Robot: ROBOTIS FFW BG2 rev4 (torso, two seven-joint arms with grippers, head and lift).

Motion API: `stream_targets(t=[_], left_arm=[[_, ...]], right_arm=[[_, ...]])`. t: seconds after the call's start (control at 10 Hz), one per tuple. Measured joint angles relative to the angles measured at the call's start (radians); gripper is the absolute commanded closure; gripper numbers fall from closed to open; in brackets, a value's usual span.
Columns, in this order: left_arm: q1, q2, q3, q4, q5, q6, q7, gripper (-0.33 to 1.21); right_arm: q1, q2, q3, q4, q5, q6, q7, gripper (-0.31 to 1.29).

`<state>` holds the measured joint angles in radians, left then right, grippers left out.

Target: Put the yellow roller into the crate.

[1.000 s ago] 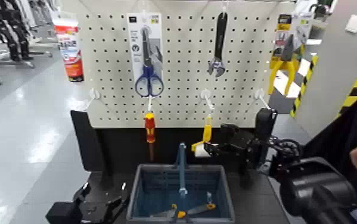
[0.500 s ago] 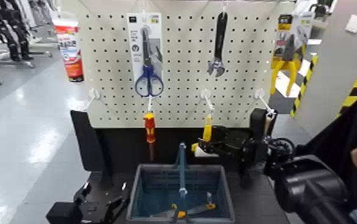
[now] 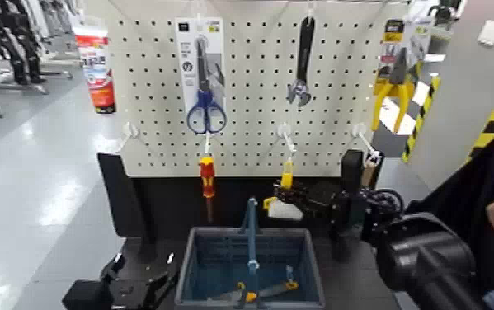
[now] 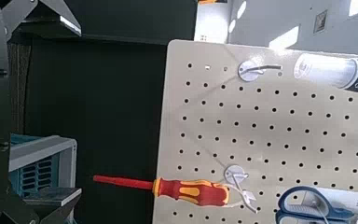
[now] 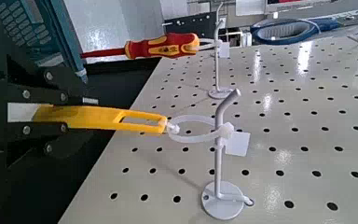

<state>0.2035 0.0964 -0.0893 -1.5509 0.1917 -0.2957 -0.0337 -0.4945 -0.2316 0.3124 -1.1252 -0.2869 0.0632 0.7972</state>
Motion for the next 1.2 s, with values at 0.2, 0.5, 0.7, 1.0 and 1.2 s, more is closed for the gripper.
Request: stream_targets(t=[0.2, 0.5, 0.7, 1.0, 1.2], left_arm=[[0.002, -0.001, 0.002, 0.0, 0.0, 0.0, 0.0, 0.11], [0.002, -0.001, 0.001, 0.0, 0.0, 0.0, 0.0, 0.11], [0.002, -0.003, 0.002, 0.0, 0.0, 0.0, 0.0, 0.11], [0.002, -0.005, 0.002, 0.0, 0.0, 0.0, 0.0, 0.11], [0.002, -0.005, 0.002, 0.0, 0.0, 0.0, 0.0, 0.11]], right_arm=[[0.01, 0.0, -0.012, -0.014, 0.0, 0.004, -0.006, 1.24], [0.032, 0.002, -0.032, -0.048, 0.001, 0.009, -0.005, 1.24], [0.053, 0.002, -0.045, -0.099, 0.003, 0.035, 0.005, 1.24], [0.089, -0.001, -0.067, -0.194, -0.003, 0.088, 0.023, 1.24], [0.114, -0.001, -0.085, -0.242, 0.0, 0.114, 0.03, 1.24]])
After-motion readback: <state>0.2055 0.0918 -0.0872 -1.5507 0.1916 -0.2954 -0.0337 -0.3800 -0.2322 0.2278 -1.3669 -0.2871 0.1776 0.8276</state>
